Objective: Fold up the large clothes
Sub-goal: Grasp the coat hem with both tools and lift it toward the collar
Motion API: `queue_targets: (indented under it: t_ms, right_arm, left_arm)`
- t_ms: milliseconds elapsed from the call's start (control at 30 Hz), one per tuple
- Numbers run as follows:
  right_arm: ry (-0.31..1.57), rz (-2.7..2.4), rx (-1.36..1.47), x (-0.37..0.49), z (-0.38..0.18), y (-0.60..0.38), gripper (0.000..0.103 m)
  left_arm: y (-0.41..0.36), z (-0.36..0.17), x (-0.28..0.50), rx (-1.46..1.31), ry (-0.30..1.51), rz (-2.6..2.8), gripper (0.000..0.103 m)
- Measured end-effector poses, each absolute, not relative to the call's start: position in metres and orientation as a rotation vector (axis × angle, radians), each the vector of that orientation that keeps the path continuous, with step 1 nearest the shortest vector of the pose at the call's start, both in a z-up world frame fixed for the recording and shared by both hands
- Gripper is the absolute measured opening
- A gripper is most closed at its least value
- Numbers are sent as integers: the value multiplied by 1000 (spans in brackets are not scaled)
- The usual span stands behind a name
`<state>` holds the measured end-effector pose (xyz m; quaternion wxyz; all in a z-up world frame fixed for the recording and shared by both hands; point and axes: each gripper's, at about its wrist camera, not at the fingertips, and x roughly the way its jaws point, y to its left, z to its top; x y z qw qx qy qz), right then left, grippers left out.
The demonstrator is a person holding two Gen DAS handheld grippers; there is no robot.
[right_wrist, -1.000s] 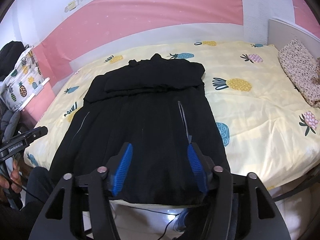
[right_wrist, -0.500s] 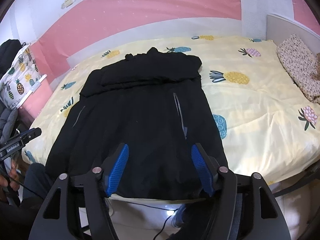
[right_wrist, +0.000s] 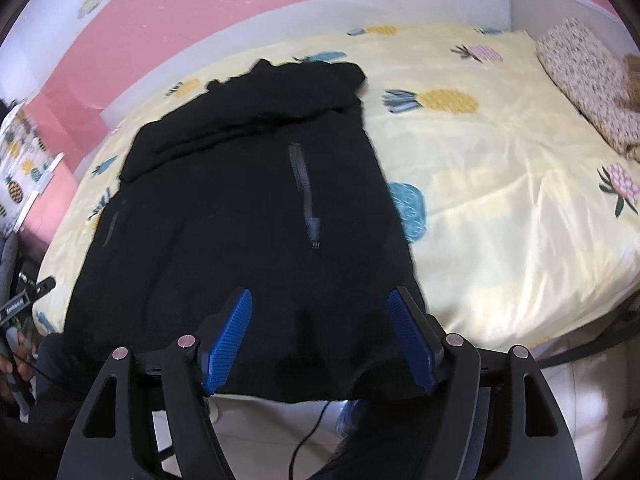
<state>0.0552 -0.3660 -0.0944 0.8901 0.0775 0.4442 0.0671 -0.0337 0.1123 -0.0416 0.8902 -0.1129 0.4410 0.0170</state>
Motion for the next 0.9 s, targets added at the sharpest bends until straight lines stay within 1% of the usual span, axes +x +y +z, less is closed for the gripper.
queue_targets:
  t_ms: [167,333,367,500,667,733,833,900]
  right_arm:
    - [962,114,233,72,-109,-391,71]
    - [1033,122,303,88,-129,-408,72]
    - [1058,119,319,91,-136,-411,72]
    - [1133,154,415,97,-155,-422,72]
    - [1191,267,439,94,-158,-414,72]
    - [1206,281,408,90,-161,-409,72]
    - [1227,275,456,92,-167,-414,72]
    - [1225,262,477,94,-169,-417,62]
  left_arm:
    - [138,-76,-23,-333,1002,58,61]
    - [143,-106,-16,-396,1083,31,61]
    - [142,-109,-15,-403,1086,19,62]
    - [139,-116,-11,-415,1086,-12,71]
    - [129,-119,-16,-439,1119,-97,72]
    - [121,-118,-18,-386,1125,-106,72]
    - [122,-122,-15,-394,1140,-106,72]
    - [123,-123,-14,-404,1145,-102,72]
